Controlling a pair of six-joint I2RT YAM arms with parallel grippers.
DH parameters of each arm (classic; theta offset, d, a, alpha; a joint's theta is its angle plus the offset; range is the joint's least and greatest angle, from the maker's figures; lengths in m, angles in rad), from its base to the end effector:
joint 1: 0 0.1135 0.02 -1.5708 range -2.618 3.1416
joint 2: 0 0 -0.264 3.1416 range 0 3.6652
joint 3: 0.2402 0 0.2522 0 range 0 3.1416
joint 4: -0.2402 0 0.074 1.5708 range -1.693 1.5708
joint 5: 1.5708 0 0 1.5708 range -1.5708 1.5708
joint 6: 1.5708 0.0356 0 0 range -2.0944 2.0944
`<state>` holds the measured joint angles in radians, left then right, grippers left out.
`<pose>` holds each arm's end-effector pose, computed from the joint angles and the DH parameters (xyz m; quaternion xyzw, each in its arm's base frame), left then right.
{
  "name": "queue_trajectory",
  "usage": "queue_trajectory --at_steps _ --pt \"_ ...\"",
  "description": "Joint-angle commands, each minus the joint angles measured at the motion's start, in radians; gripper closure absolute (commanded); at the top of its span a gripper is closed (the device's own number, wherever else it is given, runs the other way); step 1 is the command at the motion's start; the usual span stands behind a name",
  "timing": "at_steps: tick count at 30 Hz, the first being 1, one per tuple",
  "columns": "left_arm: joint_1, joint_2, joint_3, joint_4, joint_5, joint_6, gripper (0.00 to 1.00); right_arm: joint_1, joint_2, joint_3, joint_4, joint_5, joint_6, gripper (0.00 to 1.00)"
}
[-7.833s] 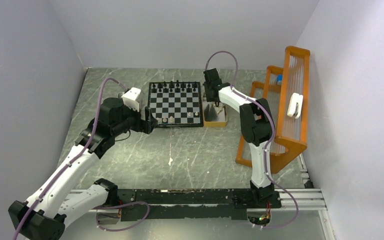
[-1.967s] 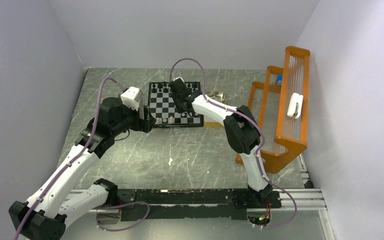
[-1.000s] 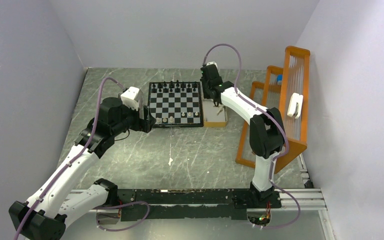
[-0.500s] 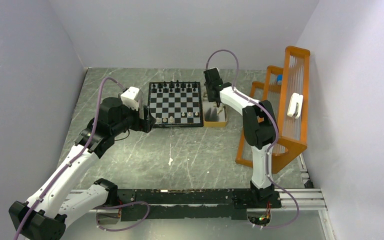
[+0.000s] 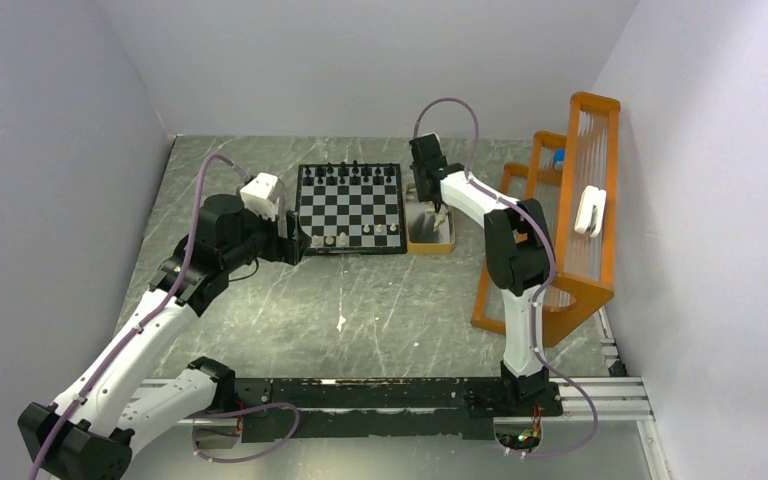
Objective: Set up the chess pieces on the board
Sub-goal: Pick up the chess piece from the storage box.
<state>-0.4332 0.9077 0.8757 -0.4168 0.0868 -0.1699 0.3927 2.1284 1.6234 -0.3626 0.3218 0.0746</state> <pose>0.1828 -0.0880 0.3262 0.1339 0.8356 -0.1929 0.4966 0.4411 0.1705 0.1893 -0.0923 0.9237 -0.0676 0.3655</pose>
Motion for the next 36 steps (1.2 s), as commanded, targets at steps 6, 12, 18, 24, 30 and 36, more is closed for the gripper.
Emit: queue_trajectory --at_steps 6,12,18,24,30,36 --pt "0.014 0.0 0.007 0.003 0.025 0.003 0.14 -0.014 0.053 0.008 0.01 -0.012 0.011 0.71" --pt "0.016 0.002 0.006 0.004 0.029 0.004 0.14 -0.014 0.051 -0.002 0.013 -0.014 0.011 0.74" --pt "0.017 0.003 0.006 0.006 0.034 0.002 0.14 -0.014 0.044 -0.004 0.009 -0.019 0.01 0.78" --pt "0.019 0.003 0.006 0.005 0.033 0.003 0.14 -0.014 0.035 -0.006 0.001 -0.032 0.015 0.81" --pt "0.019 0.001 0.006 0.003 0.031 0.003 0.15 -0.014 0.003 -0.022 -0.004 -0.043 0.022 0.85" --pt "0.019 0.0 0.005 0.004 0.029 0.002 0.15 -0.014 -0.047 -0.036 -0.022 -0.045 0.034 0.87"
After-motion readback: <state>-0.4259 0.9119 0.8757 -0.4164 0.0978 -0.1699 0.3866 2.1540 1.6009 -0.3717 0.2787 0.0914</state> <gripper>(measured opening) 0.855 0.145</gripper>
